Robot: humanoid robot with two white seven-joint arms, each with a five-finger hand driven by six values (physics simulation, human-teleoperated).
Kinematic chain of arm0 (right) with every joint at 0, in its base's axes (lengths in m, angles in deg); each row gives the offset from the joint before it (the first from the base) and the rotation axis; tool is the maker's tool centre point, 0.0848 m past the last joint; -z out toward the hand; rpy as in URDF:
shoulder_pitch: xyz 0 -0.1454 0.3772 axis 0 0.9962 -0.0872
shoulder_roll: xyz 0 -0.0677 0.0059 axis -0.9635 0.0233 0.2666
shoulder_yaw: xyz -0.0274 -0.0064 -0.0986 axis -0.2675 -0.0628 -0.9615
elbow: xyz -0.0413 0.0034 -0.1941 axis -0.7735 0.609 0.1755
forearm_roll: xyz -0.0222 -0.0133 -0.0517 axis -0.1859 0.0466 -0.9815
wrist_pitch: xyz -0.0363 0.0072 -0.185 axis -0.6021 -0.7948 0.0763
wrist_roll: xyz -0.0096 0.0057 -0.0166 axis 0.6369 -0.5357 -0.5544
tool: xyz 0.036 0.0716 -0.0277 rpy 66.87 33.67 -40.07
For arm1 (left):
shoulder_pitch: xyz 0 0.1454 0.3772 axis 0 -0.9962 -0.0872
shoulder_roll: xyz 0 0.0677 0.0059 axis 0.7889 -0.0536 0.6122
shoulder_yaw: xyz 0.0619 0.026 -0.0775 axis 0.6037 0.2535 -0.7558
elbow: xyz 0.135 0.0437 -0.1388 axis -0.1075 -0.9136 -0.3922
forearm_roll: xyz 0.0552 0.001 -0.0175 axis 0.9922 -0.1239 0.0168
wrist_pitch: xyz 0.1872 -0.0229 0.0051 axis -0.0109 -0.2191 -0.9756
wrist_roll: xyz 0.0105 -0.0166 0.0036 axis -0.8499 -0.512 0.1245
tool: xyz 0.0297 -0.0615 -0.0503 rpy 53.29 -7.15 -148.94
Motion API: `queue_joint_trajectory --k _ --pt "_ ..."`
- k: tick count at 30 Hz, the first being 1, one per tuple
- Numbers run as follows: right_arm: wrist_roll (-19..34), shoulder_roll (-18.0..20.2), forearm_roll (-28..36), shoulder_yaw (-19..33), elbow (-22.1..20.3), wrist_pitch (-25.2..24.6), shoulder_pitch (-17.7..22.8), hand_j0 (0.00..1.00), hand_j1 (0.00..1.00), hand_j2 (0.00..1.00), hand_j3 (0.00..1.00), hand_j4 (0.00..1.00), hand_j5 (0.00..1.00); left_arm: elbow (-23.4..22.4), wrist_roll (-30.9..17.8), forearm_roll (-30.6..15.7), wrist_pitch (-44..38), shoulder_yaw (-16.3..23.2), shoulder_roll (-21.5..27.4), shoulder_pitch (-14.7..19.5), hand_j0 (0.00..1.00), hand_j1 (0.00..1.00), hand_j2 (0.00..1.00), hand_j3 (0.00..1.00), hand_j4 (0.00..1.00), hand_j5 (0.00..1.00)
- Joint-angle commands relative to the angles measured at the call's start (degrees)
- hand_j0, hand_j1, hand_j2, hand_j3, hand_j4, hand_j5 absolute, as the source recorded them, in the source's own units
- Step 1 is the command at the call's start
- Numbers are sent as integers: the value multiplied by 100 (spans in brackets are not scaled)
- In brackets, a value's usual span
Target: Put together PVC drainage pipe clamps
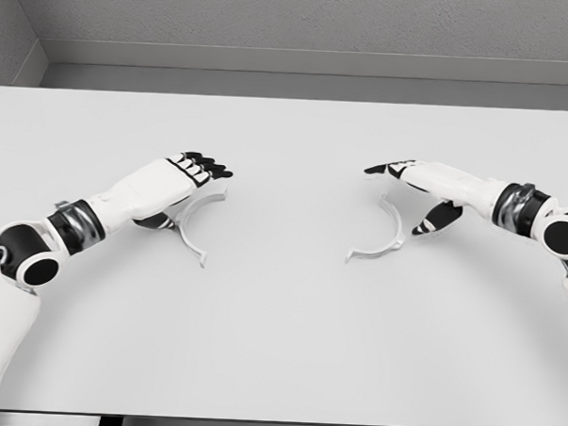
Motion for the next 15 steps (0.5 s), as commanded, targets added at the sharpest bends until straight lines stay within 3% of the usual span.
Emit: queue_joint_trajectory --k 1,15 --pt "-2 1 23 7 73 -6 0 100 100 100 100 100 100 9 -55 -151 -16 17 -36 0 100 100 100 100 100 100" --pt "-2 -421 -241 -29 592 3 -264 100 100 100 100 100 100 132 -55 -151 -16 192 -168 0 100 100 100 100 100 100"
